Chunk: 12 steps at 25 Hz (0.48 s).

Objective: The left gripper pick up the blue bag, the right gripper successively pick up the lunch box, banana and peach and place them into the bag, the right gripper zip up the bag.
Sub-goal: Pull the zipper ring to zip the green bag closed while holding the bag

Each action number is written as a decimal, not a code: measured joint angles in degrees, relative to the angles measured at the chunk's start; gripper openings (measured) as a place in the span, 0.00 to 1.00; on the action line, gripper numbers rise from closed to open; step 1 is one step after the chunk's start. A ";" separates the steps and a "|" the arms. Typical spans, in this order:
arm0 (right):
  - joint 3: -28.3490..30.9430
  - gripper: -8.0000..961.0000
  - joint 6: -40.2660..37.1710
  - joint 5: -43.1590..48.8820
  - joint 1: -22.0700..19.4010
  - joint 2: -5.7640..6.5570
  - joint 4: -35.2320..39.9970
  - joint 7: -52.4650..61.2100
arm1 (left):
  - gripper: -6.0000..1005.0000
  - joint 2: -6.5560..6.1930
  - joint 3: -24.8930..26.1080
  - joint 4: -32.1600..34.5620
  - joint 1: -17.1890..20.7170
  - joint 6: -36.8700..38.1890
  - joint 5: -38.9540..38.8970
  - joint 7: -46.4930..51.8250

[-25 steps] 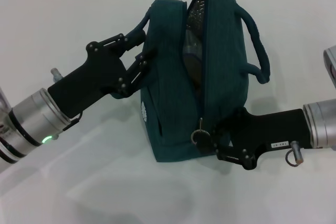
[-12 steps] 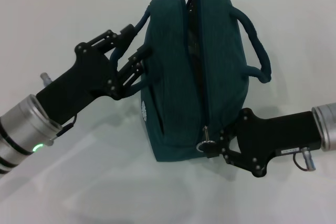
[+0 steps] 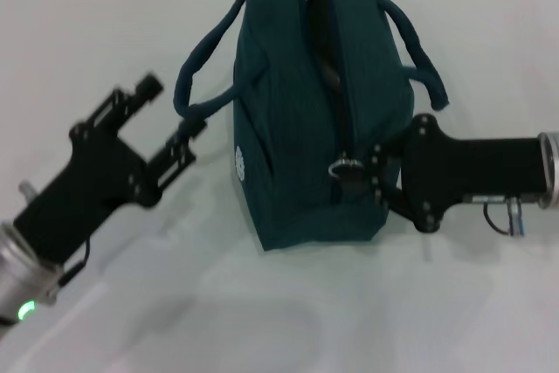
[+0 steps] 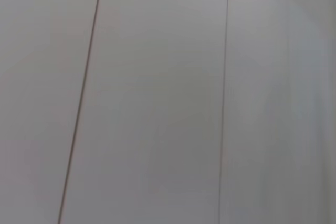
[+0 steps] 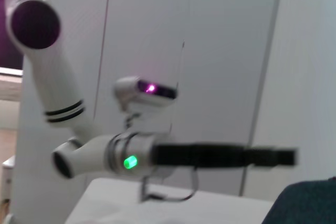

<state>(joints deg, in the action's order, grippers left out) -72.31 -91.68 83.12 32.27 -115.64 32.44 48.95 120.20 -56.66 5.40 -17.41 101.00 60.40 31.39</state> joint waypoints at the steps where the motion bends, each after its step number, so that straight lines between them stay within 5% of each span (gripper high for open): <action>1: 0.01 0.01 0.12 -0.45 0.11 0.01 -0.02 -0.25 | 0.64 0.03 -1.05 -0.25 0.82 -0.07 0.05 -1.45; 12: -0.07 0.01 3.15 -3.67 1.59 -0.31 -2.35 -4.94 | 0.68 0.35 -6.98 -7.26 -1.89 -4.85 1.11 -6.68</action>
<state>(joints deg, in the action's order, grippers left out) -72.38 -88.53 79.45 33.86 -115.95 30.08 44.02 120.55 -63.64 -1.86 -19.30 96.16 61.51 24.71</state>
